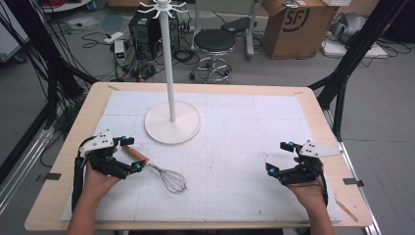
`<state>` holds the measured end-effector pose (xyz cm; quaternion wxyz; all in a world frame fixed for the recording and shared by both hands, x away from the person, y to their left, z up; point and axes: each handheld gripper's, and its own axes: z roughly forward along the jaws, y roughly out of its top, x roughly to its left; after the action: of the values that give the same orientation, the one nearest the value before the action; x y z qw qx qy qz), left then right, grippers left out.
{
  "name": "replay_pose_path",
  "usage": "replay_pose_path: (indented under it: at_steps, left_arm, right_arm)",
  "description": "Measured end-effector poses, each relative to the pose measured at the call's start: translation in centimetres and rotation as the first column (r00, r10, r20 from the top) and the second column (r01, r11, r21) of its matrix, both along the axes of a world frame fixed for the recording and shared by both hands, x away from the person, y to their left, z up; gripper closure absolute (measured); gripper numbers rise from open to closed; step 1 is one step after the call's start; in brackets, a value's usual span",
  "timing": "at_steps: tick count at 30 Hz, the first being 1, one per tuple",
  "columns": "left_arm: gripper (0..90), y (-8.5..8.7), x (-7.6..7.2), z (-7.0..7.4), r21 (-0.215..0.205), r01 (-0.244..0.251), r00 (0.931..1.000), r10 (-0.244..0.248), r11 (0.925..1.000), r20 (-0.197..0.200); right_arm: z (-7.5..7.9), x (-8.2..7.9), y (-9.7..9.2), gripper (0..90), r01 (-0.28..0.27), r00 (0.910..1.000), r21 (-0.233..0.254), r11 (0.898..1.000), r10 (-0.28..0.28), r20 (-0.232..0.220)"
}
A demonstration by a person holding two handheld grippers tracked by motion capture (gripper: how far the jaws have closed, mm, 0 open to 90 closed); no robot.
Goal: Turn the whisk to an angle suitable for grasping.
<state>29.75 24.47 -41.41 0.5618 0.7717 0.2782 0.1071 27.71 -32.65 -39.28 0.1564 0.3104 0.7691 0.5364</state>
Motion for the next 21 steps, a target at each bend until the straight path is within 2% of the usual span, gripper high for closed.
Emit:
replay_pose_path:
  at_steps: [8, 9, 10, 11, 13, 14, 15, 17, 18, 20, 21]
  left_arm:
    - [1.7, 0.3, 0.3, 0.3, 0.001, 0.006, 0.9999, -0.006, 1.0, -0.014]
    - [1.7, 0.3, 0.4, 0.4, 0.02, 0.006, 0.9998, -0.005, 0.9998, -0.018]
    - [1.7, 0.3, 0.6, 0.6, 0.058, 0.004, 0.9997, -0.003, 0.9983, -0.024]
    - [1.7, 0.3, 0.6, 0.6, 0.058, 0.004, 0.9997, -0.003, 0.9983, -0.024]
    - [1.7, 0.4, 1.0, 1.0, 0.125, 0.016, 0.999, -0.01, 0.992, -0.043]
    - [1.7, 0.4, 1.0, 1.0, 0.125, 0.016, 0.999, -0.01, 0.992, -0.043]
    - [1.7, 0.4, 1.3, 1.3, 0.166, 0.028, 0.9983, -0.019, 0.9857, -0.055]
    - [1.7, 0.5, 1.5, 1.7, 0.219, 0.033, 0.9978, -0.019, 0.9751, -0.063]
    - [1.7, 0.5, 1.5, 1.7, 0.219, 0.033, 0.9978, -0.019, 0.9751, -0.063]
    - [1.7, 0.6, 1.9, 2.0, 0.257, 0.04, 0.9973, -0.023, 0.9654, -0.07]
    - [1.7, 0.5, 2.2, 2.4, 0.265, 0.05, 0.9967, -0.031, 0.963, -0.075]
  right_arm:
    - [0.0, -0.2, -0.1, 0.2, 0.003, 1.0, -0.01, 1.0, -0.003, 0.009]
    - [0.0, -0.3, -0.2, 0.2, 0.003, 1.0, -0.006, 1.0, -0.002, 0.008]
    - [0.0, -0.4, -0.2, 0.2, 0.004, 1.0, -0.005, 1.0, -0.004, 0.005]
    - [0.0, -0.4, -0.2, 0.2, 0.004, 1.0, -0.005, 1.0, -0.004, 0.005]
    - [-0.2, -0.4, -0.3, 0.2, 0.005, 1.0, -0.003, 1.0, -0.005, 0.004]
    - [-0.2, -0.4, -0.3, 0.3, 0.003, 1.0, -0.006, 1.0, -0.003, 0.003]
    - [-0.3, -0.3, -0.3, 0.2, 0.003, 1.0, -0.005, 1.0, -0.003, 0.003]
    - [-0.4, -0.2, -0.2, 0.2, -0.001, 1.0, -0.013, 1.0, 0.001, 0.001]
    - [-0.4, -0.2, -0.1, 0.3, 0.002, 1.0, -0.018, 1.0, -0.002, -0.002]
    - [-0.5, -0.2, 0.0, 0.2, -0.002, 1.0, -0.022, 1.0, 0.002, -0.009]
    - [-0.5, -0.2, 0.1, 0.3, 0.0, 0.9999, -0.025, 1.0, 0.0, -0.01]
